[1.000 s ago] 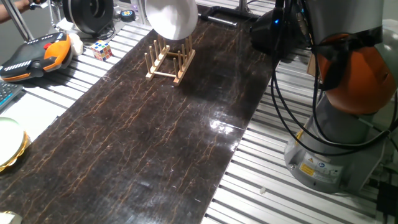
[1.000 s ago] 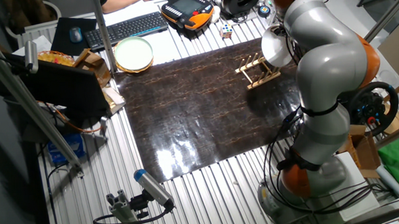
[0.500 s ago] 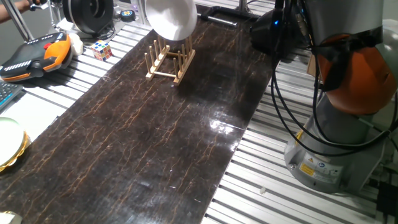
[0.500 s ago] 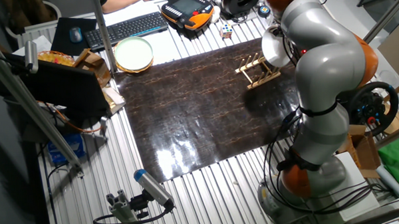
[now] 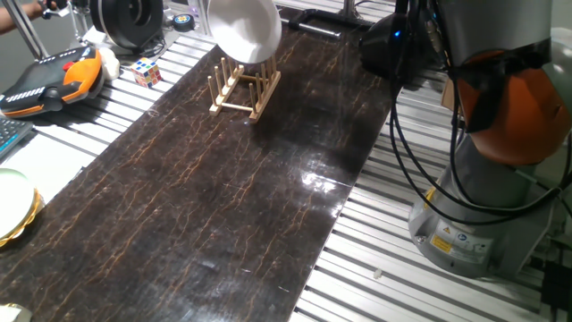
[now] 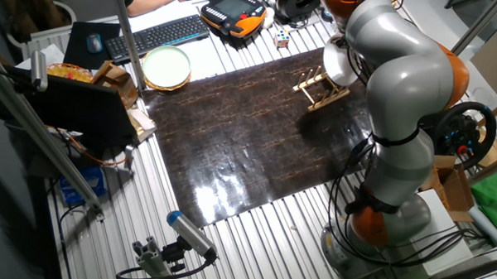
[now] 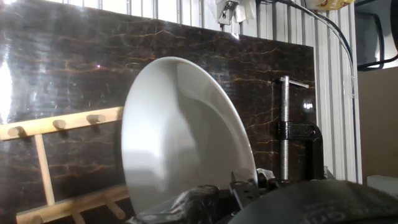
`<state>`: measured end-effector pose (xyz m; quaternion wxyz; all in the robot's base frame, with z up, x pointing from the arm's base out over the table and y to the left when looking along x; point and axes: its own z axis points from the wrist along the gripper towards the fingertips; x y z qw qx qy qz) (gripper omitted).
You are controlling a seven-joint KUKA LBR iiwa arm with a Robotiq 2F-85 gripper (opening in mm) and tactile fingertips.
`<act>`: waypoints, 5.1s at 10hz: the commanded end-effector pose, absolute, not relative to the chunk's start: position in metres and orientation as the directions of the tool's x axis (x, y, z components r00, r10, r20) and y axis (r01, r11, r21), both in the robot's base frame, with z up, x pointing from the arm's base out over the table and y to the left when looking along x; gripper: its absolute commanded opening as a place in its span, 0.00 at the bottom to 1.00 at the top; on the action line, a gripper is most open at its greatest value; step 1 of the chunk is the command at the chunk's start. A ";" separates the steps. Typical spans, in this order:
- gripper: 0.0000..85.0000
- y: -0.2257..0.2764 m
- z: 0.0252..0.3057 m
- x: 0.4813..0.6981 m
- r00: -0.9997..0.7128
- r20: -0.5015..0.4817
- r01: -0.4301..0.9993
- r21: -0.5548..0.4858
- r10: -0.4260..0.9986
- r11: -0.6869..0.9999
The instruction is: Put the dish on the dish rack
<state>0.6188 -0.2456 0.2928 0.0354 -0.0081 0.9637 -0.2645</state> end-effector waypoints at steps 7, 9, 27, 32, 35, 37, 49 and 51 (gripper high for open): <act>0.02 -0.229 0.278 0.618 -0.996 -0.088 0.025 -0.509 -0.023 0.860; 0.02 -0.220 0.274 0.614 -0.996 -0.094 0.039 -0.507 -0.010 0.861; 0.21 -0.182 0.254 0.608 -0.993 -0.111 0.097 -0.470 0.050 0.878; 0.24 -0.168 0.244 0.609 -0.991 -0.120 0.110 -0.439 0.063 0.892; 0.24 -0.161 0.240 0.611 -0.991 -0.118 0.112 -0.421 0.068 0.900; 0.25 -0.159 0.238 0.612 -0.991 -0.112 0.107 -0.401 0.068 0.910; 0.02 -0.076 0.300 0.598 -0.972 -0.023 0.234 -0.195 0.234 0.952; 0.02 -0.074 0.297 0.591 -0.980 -0.030 0.198 -0.176 0.196 0.964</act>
